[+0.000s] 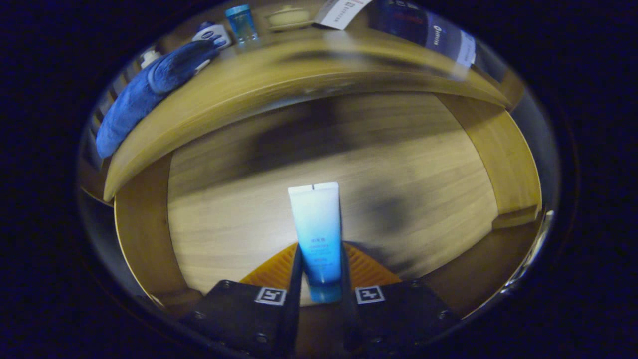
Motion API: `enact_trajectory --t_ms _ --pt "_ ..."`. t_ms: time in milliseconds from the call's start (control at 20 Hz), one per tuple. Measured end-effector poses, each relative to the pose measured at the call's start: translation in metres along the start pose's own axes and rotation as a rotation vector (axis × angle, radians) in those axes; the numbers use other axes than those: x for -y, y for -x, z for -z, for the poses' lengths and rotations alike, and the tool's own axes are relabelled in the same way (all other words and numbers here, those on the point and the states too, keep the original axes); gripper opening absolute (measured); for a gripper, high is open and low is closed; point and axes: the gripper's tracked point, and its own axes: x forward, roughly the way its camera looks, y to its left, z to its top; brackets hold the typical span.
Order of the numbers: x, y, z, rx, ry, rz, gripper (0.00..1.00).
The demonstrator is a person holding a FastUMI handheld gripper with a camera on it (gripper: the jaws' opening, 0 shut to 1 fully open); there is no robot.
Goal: Pull open the drawer, take out the items inside it, and place them on the countertop above the cabinet.
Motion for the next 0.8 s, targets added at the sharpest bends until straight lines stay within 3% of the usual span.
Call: enact_trajectory --t_ms 350,550,800 --pt "0.031 0.013 -0.004 0.031 0.104 0.162 0.36" --pt "0.054 0.047 -0.013 0.057 0.161 0.289 0.36" --pt "0.068 0.094 -0.032 0.143 0.154 0.370 0.36"
